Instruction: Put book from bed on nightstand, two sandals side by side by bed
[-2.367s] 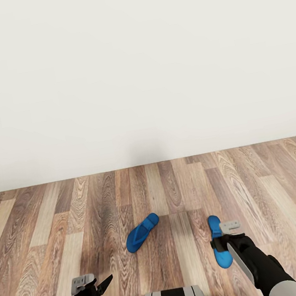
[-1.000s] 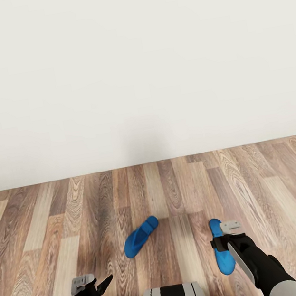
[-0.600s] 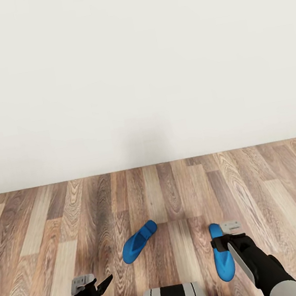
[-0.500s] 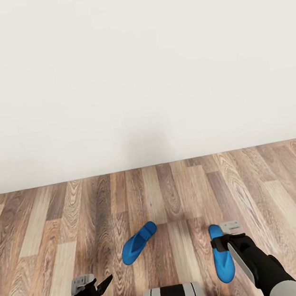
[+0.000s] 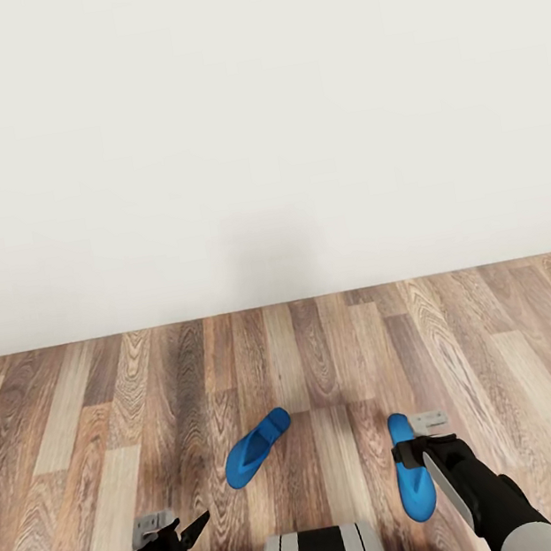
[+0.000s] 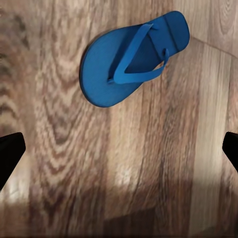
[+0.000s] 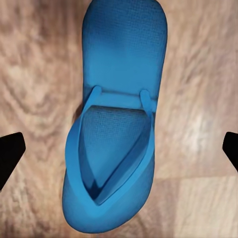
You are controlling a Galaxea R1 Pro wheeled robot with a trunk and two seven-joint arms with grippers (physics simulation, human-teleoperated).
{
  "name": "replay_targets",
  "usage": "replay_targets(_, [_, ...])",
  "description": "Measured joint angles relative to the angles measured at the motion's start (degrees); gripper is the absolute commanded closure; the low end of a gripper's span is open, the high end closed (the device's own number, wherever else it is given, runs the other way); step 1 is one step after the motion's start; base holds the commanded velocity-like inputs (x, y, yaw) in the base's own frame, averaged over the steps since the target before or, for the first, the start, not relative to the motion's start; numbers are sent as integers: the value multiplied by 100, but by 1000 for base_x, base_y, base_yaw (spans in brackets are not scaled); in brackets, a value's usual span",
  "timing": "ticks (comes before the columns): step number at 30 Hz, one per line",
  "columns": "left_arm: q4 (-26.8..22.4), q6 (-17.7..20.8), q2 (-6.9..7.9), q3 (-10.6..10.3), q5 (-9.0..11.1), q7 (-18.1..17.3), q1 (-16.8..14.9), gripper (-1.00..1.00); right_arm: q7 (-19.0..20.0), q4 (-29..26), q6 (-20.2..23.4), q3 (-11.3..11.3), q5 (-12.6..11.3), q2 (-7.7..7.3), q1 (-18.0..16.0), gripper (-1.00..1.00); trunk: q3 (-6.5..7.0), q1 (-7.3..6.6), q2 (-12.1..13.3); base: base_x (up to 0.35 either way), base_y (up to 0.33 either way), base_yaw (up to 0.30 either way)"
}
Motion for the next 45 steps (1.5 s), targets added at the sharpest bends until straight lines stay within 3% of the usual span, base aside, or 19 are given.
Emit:
replay_targets(19, [0,0,0,-4,0,0,0,-100,0,0,0,-1,-3,-1,0,-100,-421,49,-26,0,0,0])
replay_targets(40, [0,14,6,6,6,-38,0,-100,0,0,2,-1,-3,0,0,-100,-422,49,-26,0,0,0])
replay_targets(43, [0,35,30,23,34,-175,0,-100,0,0,2,-5,-3,-5,0,-100,-422,49,-26,0,0,0])
replay_targets(45, [-2,51,72,54,78,-649,4,-100,0,0,1,-7,-3,-7,0,-100,-422,49,-26,0,0,0])
